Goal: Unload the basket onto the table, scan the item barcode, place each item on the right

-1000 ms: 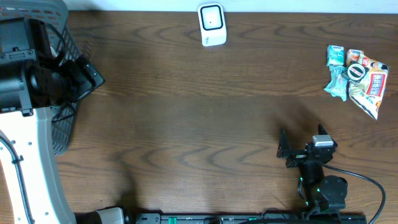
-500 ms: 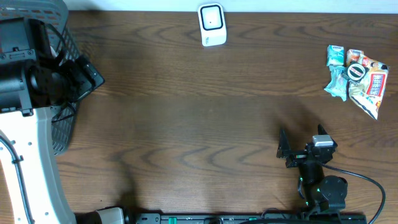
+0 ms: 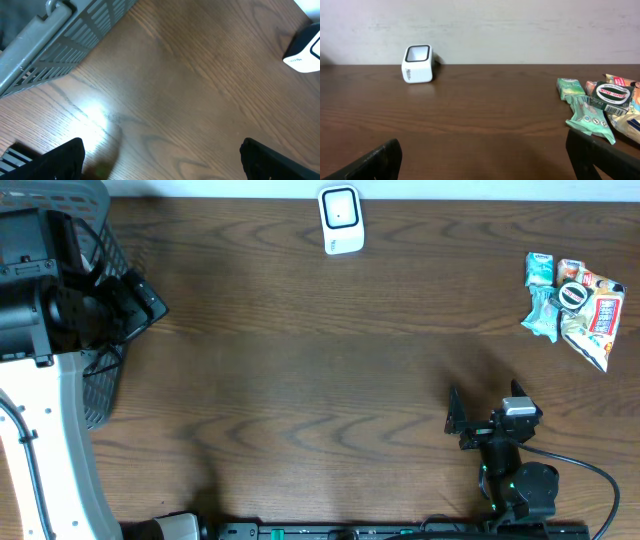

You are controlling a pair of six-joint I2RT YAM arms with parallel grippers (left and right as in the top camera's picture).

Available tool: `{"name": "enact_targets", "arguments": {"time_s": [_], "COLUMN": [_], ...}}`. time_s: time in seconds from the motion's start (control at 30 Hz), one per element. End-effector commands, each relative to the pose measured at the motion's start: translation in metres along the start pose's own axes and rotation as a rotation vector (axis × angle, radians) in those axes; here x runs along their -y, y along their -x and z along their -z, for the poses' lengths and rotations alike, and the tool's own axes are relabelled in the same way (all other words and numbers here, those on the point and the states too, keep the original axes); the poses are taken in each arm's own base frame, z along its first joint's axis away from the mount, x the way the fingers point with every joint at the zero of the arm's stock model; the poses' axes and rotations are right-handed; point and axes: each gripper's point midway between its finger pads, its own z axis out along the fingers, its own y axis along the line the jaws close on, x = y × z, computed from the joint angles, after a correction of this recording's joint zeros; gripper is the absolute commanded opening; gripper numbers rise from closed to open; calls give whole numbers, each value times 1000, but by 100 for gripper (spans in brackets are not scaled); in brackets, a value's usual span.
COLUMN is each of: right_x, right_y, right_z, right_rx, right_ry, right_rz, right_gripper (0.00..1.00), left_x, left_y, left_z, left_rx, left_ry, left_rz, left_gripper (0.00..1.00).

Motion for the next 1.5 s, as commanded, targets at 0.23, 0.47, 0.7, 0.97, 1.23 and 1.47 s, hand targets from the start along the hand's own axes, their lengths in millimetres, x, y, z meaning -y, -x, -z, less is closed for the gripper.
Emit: {"name": "enact_targets", "arguments": {"time_s": [0.23, 0.47, 0.7, 0.97, 1.23, 1.47], "right_x": [1, 1, 1, 1, 1, 1], "right_y": [-1, -1, -1, -1, -1, -1], "right_z": [0, 0, 0, 0, 0, 0], "right_rx": [2, 2, 2, 2, 2, 2], "right_ry": [-3, -3, -3, -3, -3, -3], "right_rz": [3, 3, 3, 3, 3, 3], "right_gripper": [99, 99, 99, 99, 99, 99], "left_x": [-23, -23, -19, -30, -61, -60], "left_y": [18, -2, -42, -97, -170, -174], "left_z": [3, 21, 37, -3, -25, -28], "left_rx": [93, 88, 145, 253, 353, 461], "left_ry": [134, 93, 23, -92, -275, -350], "left_rz": [-46, -50, -300, -415, -447, -456], "left_gripper": [98, 98, 98, 98, 98, 98]}}
